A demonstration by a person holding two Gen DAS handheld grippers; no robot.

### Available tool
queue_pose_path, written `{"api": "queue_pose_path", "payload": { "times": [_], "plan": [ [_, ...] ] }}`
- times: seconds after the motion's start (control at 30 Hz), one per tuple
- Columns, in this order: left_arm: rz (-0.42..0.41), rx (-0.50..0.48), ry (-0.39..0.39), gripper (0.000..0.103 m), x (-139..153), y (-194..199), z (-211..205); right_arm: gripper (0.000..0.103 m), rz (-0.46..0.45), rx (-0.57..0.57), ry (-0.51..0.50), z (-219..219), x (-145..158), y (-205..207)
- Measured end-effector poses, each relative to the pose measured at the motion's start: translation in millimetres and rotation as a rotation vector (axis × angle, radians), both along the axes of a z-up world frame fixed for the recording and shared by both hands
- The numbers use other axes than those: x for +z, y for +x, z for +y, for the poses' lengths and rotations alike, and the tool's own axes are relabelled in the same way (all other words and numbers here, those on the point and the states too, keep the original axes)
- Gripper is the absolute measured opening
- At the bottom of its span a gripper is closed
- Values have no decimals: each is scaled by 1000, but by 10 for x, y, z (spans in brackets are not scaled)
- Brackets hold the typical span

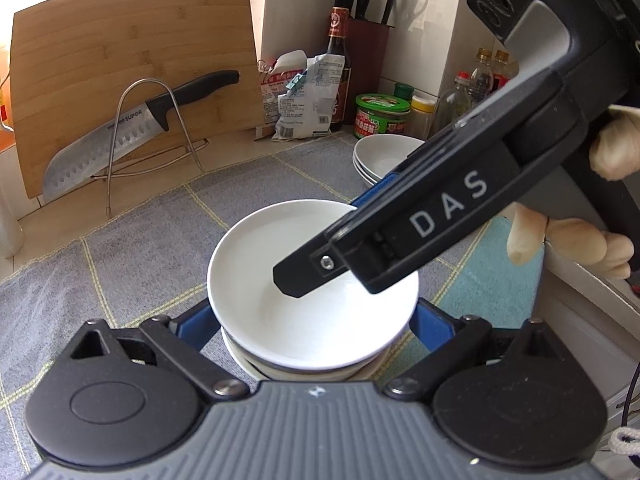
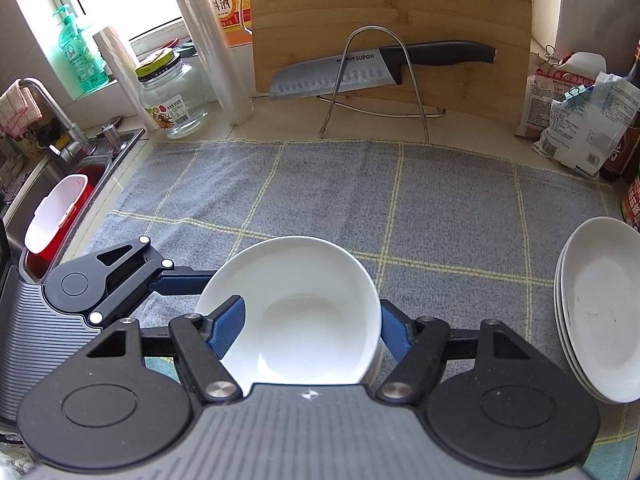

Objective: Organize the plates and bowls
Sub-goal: 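Lower the pink-flower bowl into the nested white bowls with the right tool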

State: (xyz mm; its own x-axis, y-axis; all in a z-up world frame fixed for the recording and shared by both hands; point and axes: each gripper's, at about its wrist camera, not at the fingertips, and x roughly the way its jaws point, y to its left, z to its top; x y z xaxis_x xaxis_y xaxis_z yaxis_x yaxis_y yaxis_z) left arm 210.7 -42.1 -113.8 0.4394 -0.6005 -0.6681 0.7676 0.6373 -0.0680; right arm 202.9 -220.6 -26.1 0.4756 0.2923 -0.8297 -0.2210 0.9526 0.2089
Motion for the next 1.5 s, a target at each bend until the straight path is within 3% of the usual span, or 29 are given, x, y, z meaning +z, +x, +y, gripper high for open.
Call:
{"api": "queue_pose_path", "payload": {
  "times": [0.57, 0.7, 1.03, 1.5],
  "plan": [
    [1, 1, 18, 99, -25, 18, -33, 78, 14, 2, -12, -8, -77, 31],
    [8, 5, 9, 99, -34, 25, -17, 87, 10, 3, 15, -16, -69, 24],
    [10, -14, -12, 101, -1, -25, 100, 98, -40, -12, -4, -47, -10, -16],
    [11, -11, -37, 101, 24, -75, 334, 100, -114, 26, 11, -55, 92, -170]
  ]
}}
